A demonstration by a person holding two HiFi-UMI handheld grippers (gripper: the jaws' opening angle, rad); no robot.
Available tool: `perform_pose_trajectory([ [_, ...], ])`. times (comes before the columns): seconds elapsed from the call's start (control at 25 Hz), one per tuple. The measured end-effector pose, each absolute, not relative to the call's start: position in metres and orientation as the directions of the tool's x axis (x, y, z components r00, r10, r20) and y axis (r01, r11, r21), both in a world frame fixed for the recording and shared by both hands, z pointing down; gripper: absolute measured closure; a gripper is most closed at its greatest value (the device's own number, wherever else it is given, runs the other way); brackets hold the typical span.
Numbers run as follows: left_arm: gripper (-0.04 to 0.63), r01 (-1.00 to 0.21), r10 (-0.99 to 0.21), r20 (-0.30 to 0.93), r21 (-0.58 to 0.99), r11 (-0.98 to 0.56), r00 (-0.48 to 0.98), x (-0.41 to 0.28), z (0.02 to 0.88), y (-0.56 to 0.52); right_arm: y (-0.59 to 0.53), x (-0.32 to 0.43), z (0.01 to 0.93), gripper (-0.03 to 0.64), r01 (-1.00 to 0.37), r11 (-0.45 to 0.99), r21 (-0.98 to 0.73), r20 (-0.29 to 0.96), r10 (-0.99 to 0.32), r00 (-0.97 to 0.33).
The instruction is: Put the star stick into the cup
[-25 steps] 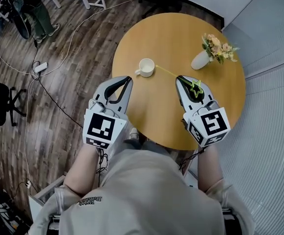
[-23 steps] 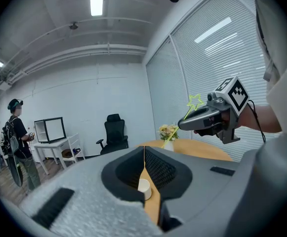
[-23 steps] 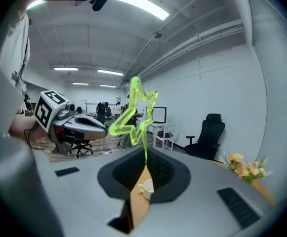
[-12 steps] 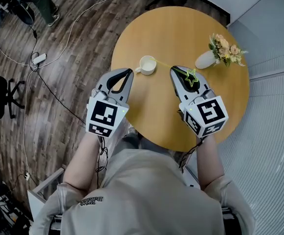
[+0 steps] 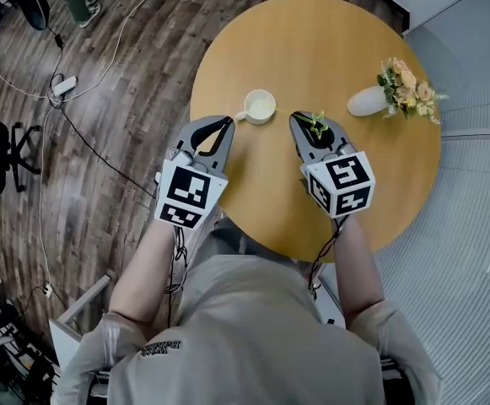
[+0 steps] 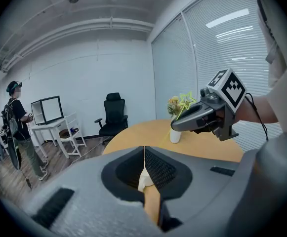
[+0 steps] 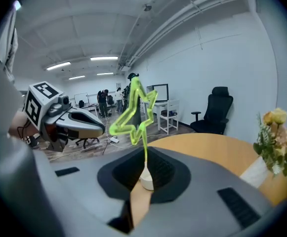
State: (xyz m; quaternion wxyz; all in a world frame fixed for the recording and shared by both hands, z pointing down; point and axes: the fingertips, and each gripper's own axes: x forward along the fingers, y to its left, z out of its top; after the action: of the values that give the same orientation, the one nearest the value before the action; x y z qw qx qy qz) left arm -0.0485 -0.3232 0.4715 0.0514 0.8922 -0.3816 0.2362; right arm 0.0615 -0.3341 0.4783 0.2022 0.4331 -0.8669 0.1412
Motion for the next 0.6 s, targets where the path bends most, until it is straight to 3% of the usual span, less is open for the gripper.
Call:
perform_pose_trajectory([
  [0.6,0.572,-0.72,-0.592,0.549,0.026,-0.694,0.59,-0.039,0.545,-0.327,-0.35,0.051,0.559,0.581,-0.784,0.614,-0.093,0.588,-0.602,-0.541],
])
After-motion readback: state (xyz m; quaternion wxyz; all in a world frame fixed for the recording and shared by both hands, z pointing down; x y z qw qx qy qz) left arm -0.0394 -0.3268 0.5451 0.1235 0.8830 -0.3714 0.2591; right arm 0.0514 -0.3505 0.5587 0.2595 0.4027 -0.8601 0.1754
